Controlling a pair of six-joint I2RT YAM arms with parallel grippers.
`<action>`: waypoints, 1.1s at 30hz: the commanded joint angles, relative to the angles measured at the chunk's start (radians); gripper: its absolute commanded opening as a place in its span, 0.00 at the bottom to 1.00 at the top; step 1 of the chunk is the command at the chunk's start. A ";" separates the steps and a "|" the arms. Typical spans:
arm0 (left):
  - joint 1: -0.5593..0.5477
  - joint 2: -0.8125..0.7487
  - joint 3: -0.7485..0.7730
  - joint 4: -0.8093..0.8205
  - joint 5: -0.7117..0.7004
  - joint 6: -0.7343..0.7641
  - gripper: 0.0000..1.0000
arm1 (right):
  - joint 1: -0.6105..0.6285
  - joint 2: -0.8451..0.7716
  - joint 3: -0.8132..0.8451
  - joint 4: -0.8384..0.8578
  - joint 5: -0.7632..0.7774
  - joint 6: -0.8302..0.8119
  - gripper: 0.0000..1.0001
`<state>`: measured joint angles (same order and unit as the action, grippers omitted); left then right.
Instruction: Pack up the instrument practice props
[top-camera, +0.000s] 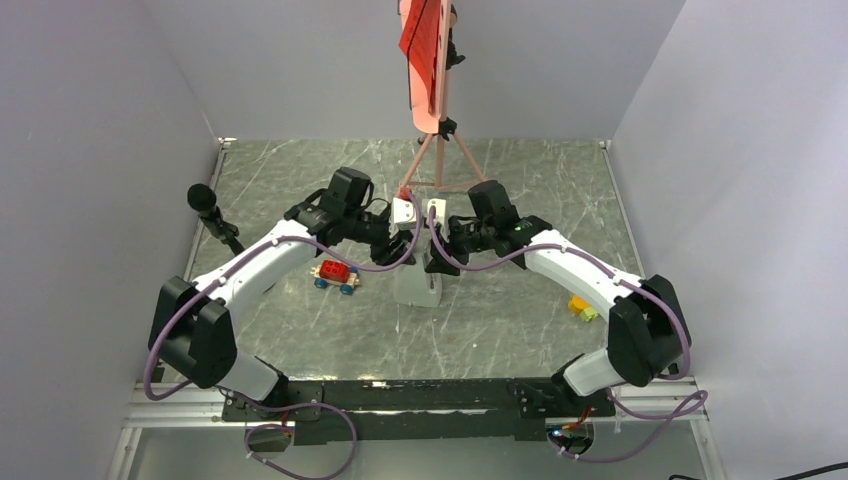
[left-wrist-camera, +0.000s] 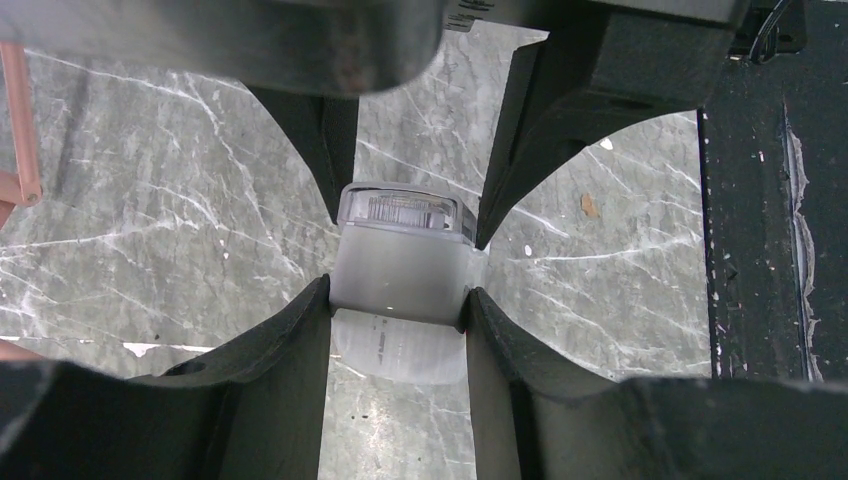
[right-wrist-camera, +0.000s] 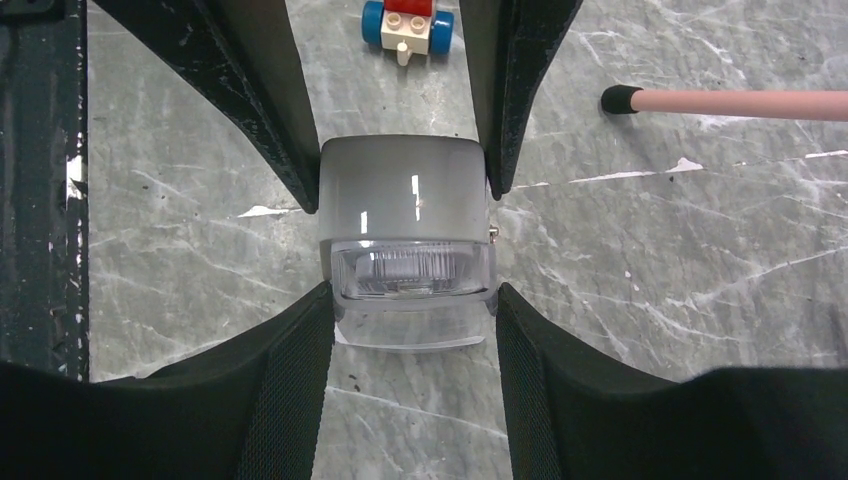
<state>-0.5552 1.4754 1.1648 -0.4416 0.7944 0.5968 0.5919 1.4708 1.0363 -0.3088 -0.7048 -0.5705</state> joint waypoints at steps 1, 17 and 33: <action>-0.023 0.012 -0.034 0.083 -0.024 -0.052 0.01 | 0.073 0.056 -0.039 -0.071 -0.050 -0.004 0.04; -0.018 -0.034 -0.110 0.150 -0.102 -0.087 0.01 | 0.006 -0.111 -0.097 -0.054 -0.129 0.098 0.00; -0.020 -0.068 -0.165 0.107 -0.115 -0.006 0.01 | -0.087 -0.201 -0.128 0.023 -0.175 0.205 0.00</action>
<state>-0.5816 1.4105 1.0477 -0.2790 0.7788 0.5385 0.5079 1.3483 0.9283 -0.2790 -0.8104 -0.3973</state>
